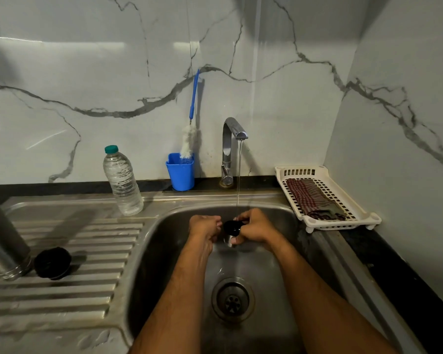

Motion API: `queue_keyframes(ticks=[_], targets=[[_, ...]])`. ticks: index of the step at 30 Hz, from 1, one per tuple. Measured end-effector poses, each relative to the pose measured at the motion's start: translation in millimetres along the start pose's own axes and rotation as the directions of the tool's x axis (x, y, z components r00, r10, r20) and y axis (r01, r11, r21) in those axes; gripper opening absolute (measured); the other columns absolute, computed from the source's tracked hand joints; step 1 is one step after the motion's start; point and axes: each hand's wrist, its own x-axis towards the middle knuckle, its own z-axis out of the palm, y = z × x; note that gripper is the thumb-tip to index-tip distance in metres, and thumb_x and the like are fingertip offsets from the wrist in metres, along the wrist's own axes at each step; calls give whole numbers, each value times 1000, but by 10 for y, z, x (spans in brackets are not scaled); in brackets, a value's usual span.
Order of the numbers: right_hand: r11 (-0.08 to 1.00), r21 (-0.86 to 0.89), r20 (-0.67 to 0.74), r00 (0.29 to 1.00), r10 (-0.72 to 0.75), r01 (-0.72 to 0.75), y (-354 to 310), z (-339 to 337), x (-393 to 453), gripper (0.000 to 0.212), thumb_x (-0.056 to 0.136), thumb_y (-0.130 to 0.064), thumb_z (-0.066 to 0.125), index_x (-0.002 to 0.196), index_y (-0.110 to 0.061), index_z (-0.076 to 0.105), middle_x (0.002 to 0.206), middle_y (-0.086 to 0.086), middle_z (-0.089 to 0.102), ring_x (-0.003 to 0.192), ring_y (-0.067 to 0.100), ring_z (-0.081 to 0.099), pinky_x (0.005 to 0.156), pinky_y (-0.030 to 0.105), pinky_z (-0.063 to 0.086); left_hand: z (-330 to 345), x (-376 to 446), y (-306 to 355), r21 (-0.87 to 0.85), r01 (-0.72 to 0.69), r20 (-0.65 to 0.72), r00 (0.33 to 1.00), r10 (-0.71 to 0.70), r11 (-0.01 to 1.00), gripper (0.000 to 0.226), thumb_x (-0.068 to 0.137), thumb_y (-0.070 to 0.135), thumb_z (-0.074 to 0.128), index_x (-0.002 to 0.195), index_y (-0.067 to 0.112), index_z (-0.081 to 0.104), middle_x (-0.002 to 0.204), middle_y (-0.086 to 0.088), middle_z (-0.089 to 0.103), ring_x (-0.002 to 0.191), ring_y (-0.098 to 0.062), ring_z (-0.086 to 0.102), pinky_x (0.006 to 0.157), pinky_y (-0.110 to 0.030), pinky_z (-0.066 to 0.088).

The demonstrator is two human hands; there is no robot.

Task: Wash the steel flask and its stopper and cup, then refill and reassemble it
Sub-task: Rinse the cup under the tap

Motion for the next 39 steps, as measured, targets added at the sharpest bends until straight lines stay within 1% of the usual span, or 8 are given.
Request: queue_keyframes(ticks=[6, 13, 16, 19, 22, 26, 32, 39], targets=[[998, 50, -20, 999, 38, -37, -7, 1, 0, 70, 60, 4, 90, 124, -8, 65, 119, 7, 67, 117, 26, 62, 93, 35, 58, 2, -51, 10, 8, 5, 13, 1000, -5, 1000, 20, 95, -5, 56, 102, 6, 71, 97, -13, 73, 88, -25, 68, 94, -46, 57], [995, 91, -75, 996, 45, -39, -44, -29, -16, 67, 58, -1, 94, 119, -10, 68, 114, 5, 69, 107, 19, 64, 77, 23, 52, 17, -148, 40, -64, 135, 130, 984, -126, 989, 21, 100, 5, 46, 114, -4, 59, 102, -23, 67, 85, -34, 66, 59, -40, 52], [973, 228, -70, 997, 40, -23, -17, -51, -8, 67, 58, 4, 92, 118, -12, 67, 114, 6, 70, 103, 17, 64, 71, 20, 54, 7, -259, 40, -160, 302, 286, 925, -249, 940, 29, 109, 25, 36, 113, 2, 53, 109, -26, 65, 96, -42, 65, 74, -55, 56], [954, 300, 0, 1000, 6, -5, 5, -60, -20, 73, 54, 5, 92, 120, -12, 67, 114, 6, 71, 109, 20, 66, 87, 33, 60, 30, -259, 17, -297, 437, 409, 862, -300, 849, 36, 110, 33, 33, 111, 3, 54, 112, -29, 60, 116, -44, 61, 94, -56, 54], [966, 258, 29, 999, -19, 11, 26, -81, -18, 73, 57, 8, 90, 123, -11, 66, 115, 7, 71, 112, 21, 64, 97, 37, 57, 50, -253, 5, -358, 439, 430, 861, -272, 824, 34, 109, 23, 37, 127, 2, 56, 124, -27, 59, 122, -39, 58, 83, -50, 55], [955, 283, 59, 995, 74, -88, 90, -167, -24, 59, 69, 13, 81, 122, -6, 65, 112, 14, 72, 106, 25, 68, 95, 41, 58, 91, -227, -4, -372, 328, 349, 916, -197, 868, 22, 103, 15, 56, 121, 1, 59, 110, -24, 62, 98, -36, 63, 83, -54, 56], [837, 498, 119, 974, 194, -227, 62, -133, -62, 39, 83, 30, 43, 109, 10, 65, 101, 28, 63, 90, 35, 69, 83, 45, 62, 215, -160, -65, -170, 22, 112, 994, -3, 985, 40, 77, 9, 87, 107, -1, 63, 111, -27, 70, 98, -39, 70, 79, -51, 62], [808, 527, 77, 961, 264, -264, 56, -188, -26, 22, 92, 17, 47, 110, 19, 61, 108, 32, 66, 92, 41, 74, 66, 41, 65, 206, -169, -83, 269, -285, 65, 958, 278, 920, 60, 57, 16, 100, 107, 15, 67, 104, 1, 67, 90, -10, 65, 72, -19, 56]])
